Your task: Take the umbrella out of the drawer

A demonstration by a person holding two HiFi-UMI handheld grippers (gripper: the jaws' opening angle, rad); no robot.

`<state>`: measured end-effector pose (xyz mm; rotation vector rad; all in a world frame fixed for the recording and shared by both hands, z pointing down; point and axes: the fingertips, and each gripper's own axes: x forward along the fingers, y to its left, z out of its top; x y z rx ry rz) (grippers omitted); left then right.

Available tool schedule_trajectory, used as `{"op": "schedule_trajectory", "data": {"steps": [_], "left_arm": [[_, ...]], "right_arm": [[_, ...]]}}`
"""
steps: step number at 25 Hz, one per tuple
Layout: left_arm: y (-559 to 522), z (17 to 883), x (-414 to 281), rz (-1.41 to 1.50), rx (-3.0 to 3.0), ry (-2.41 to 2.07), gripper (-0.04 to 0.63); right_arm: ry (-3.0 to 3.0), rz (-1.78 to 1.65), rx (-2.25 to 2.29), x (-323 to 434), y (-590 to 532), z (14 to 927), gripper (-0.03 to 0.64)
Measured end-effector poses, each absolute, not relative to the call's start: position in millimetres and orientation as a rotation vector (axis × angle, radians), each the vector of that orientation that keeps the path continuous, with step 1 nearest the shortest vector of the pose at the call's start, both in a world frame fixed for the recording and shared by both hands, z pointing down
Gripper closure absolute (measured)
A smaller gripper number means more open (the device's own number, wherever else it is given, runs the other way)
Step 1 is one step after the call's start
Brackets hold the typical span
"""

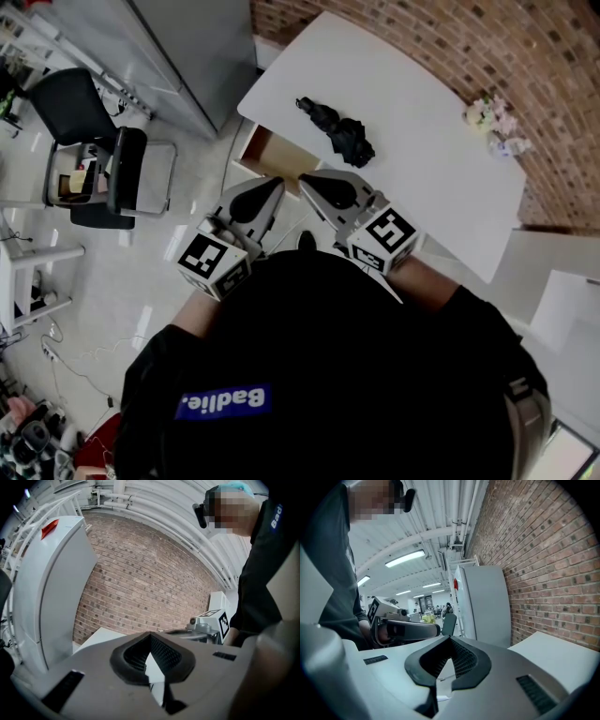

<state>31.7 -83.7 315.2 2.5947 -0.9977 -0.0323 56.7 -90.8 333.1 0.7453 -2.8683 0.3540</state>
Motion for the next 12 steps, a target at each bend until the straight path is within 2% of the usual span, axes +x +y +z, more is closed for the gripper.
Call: {"op": "schedule_trajectory", "data": {"steps": [12], "left_arm": [[-85.9,315.7,35.1,-0.039,2.589,-0.996,0.598]], "right_arm": [[-2.880,0.355,0.744,58.6,-92.2,330.0,0.588]]}}
